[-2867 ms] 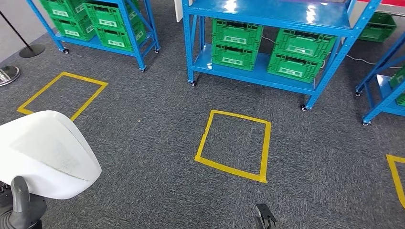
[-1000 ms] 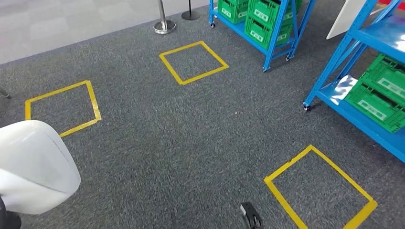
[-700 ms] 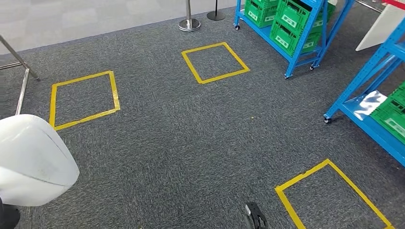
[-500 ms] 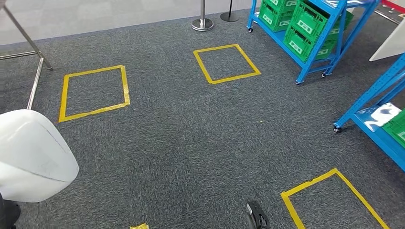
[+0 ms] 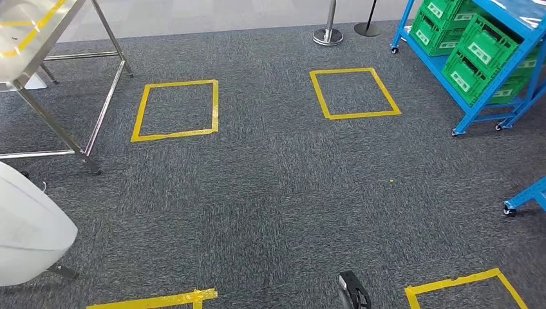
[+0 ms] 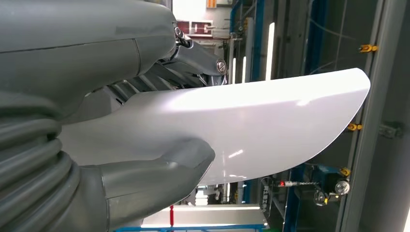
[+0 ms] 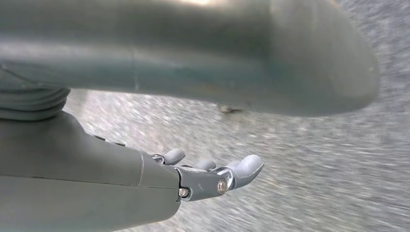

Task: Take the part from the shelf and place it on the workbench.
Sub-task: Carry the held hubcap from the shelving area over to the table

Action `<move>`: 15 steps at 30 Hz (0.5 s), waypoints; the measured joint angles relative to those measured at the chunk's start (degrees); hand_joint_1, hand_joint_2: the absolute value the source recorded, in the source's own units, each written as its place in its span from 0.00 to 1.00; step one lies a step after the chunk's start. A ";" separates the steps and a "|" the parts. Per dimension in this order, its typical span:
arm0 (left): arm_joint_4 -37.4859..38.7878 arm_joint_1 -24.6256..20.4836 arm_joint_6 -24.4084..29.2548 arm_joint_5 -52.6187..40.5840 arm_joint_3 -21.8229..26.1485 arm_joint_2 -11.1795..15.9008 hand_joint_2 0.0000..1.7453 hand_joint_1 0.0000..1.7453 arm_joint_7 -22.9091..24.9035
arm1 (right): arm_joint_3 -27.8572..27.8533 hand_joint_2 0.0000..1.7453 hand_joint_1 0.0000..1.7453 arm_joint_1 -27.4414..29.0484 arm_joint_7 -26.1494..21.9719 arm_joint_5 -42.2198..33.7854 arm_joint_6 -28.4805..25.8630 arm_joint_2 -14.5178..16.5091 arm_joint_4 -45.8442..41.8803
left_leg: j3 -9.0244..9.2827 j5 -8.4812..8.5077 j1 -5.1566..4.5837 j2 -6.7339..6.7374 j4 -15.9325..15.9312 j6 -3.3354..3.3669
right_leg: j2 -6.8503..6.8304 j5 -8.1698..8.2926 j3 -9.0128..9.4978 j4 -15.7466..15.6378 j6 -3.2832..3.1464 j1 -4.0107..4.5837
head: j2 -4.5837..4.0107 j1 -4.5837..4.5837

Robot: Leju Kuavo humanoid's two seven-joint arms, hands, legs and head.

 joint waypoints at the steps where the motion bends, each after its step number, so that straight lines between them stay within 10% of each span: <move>1: -0.24 -0.12 0.24 -0.02 0.06 0.08 1.00 1.00 0.21 | 0.00 0.00 0.00 -0.04 -0.54 -0.04 0.08 -0.03 0.00 | -1.17 -1.77 -0.01 2.13 2.89 -0.16 | -0.85 0.13 0.10 -0.27 -0.18 -0.02 | 0.00 -0.04; 5: -0.51 -0.24 0.73 -0.32 0.09 0.14 1.00 1.00 0.78 | 0.00 0.00 0.00 0.08 -1.35 -0.10 0.16 -0.08 0.00 | -5.00 -5.66 0.59 4.59 12.73 -1.35 | -4.32 -0.09 0.00 -0.15 -0.21 -0.19 | 0.00 -0.13; 8: -0.49 -0.73 1.37 -1.27 0.09 0.25 1.00 1.00 0.28 | 0.00 0.00 0.00 -0.10 -2.58 0.15 0.21 -0.16 0.00 | 0.75 -1.25 0.87 7.35 2.97 -2.04 | -6.57 -0.84 -0.02 0.78 0.72 -0.57 | 0.00 -0.19; 10: -0.48 -1.18 1.98 -1.46 0.08 0.37 1.00 1.00 -0.27 | 0.02 0.00 0.00 -0.30 -2.84 0.71 0.09 -0.37 0.01 | 3.14 -0.30 0.71 8.76 -1.42 -1.38 | -7.68 -1.42 -0.01 1.51 1.53 -0.39 | 0.00 -0.15; 13: -0.64 -1.19 2.64 -1.40 0.07 0.41 1.00 1.00 -0.53 | 0.09 0.00 0.00 -0.72 -2.44 1.36 -0.05 -0.50 0.01 | 2.91 -0.37 0.56 7.11 -1.62 0.15 | -8.75 -1.77 0.28 1.73 2.40 -0.38 | 0.00 -0.08; 15: -1.03 -1.25 2.74 -1.66 0.07 0.38 1.00 1.00 -0.51 | 0.11 0.00 0.00 -0.95 -2.08 1.44 -0.11 -0.50 0.00 | 2.78 -0.18 0.74 5.81 -1.71 0.78 | -5.75 -3.50 -0.53 3.97 3.00 -0.76 | 0.00 -0.01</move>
